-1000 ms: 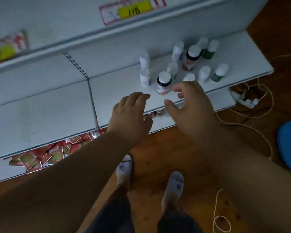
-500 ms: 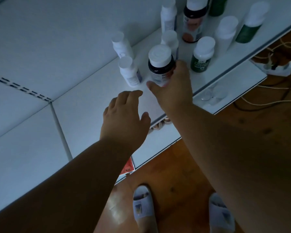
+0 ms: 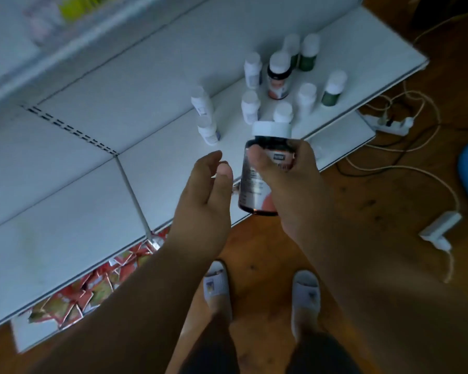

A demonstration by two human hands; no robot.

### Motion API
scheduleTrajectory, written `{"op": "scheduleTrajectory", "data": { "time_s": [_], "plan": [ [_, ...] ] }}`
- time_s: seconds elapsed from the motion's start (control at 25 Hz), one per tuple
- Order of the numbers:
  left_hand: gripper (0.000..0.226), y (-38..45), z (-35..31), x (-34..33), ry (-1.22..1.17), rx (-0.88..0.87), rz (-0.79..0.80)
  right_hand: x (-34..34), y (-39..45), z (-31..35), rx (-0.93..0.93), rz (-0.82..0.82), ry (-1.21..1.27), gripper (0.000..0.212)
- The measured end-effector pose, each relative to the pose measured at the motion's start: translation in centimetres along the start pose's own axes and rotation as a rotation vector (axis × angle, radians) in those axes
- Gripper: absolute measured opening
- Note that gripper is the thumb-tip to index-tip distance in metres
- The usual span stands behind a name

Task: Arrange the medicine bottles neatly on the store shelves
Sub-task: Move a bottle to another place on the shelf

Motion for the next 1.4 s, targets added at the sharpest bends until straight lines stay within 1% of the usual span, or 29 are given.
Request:
{"op": "scheduleTrajectory", "data": {
  "time_s": [0.08, 0.12, 0.2, 0.32, 0.4, 0.44, 0.52, 0.64, 0.72, 0.84, 0.92, 1.0, 1.04, 1.12, 1.16, 1.24, 1.32, 1.4],
  "plan": [
    [0.059, -5.8, -3.8, 1.8, -0.035, -0.017, 0.047, 1.4, -4.6, 5.9, -0.114, 0.046, 0.168, 0.042],
    [0.059, -8.7, -5.4, 2.9, -0.050, -0.022, 0.059, 1.9, -6.8, 8.7, -0.156, 0.075, 0.281, 0.041],
    [0.059, -13.6, -7.8, 5.3, -0.110, -0.034, 0.038, 2.5, -10.2, 13.7, -0.180, 0.147, 0.440, 0.047],
    [0.065, -18.2, -10.2, 8.0, -0.209, -0.064, 0.004, 2.2, -12.5, 18.9, -0.126, 0.302, 0.452, 0.061],
    [0.060, -20.3, -11.3, 10.1, -0.241, -0.080, -0.038, 0.8, -13.1, 21.9, -0.059, 0.405, 0.402, 0.070],
    [0.059, -20.8, -11.6, 11.1, -0.240, -0.081, -0.060, -0.3, -13.3, 23.3, -0.035, 0.446, 0.386, 0.076],
    [0.065, -21.1, -12.1, 13.5, -0.222, -0.106, -0.105, -2.8, -13.4, 25.6, 0.022, 0.490, 0.325, 0.083],
    [0.070, -20.2, -12.0, 17.4, -0.197, -0.117, -0.163, -7.1, -13.2, 27.7, 0.094, 0.524, 0.235, 0.083],
    [0.066, -18.9, -11.3, 20.4, -0.170, -0.106, -0.171, -10.8, -12.7, 28.0, 0.128, 0.529, 0.174, 0.080],
    [0.063, -15.5, -9.6, 25.2, -0.148, -0.158, -0.173, -16.7, -11.4, 28.0, 0.199, 0.536, 0.033, 0.083],
    [0.069, -12.6, -8.6, 28.0, -0.061, -0.158, -0.187, -19.9, -9.8, 27.7, 0.269, 0.511, -0.023, 0.069],
    [0.076, -10.1, -8.0, 29.8, 0.111, -0.162, -0.210, -21.9, -8.1, 27.4, 0.330, 0.485, -0.080, 0.058],
    [0.077, -9.0, -7.9, 30.7, 0.211, -0.190, -0.246, -23.0, -7.1, 27.2, 0.355, 0.477, -0.112, 0.059],
    [0.072, -6.8, -8.1, 32.1, 0.383, -0.277, -0.374, -24.8, -4.9, 27.1, 0.396, 0.459, -0.204, 0.070],
    [0.066, -5.8, -8.3, 32.6, 0.446, -0.326, -0.457, -25.7, -3.7, 27.0, 0.424, 0.453, -0.266, 0.074],
    [0.054, -4.0, -8.9, 33.6, 0.499, -0.429, -0.620, -27.4, -1.6, 27.2, 0.466, 0.457, -0.365, 0.079],
    [0.045, -2.7, -9.4, 34.2, 0.514, -0.509, -0.750, -29.0, 0.1, 27.2, 0.494, 0.478, -0.426, 0.075],
    [0.041, -1.8, -9.6, 34.6, 0.547, -0.523, -0.843, -29.9, 1.2, 26.9, 0.527, 0.506, -0.480, 0.067]
  ]
}}
Point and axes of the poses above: each hand's wrist, its own y-axis towards the middle knuckle, its own x-axis out of the back of the hand, z = x × y, the point moved 2 cm from there along y, towards the middle knuckle, and after that the axes turned 12 degrees about x, right-handed, at the moved point
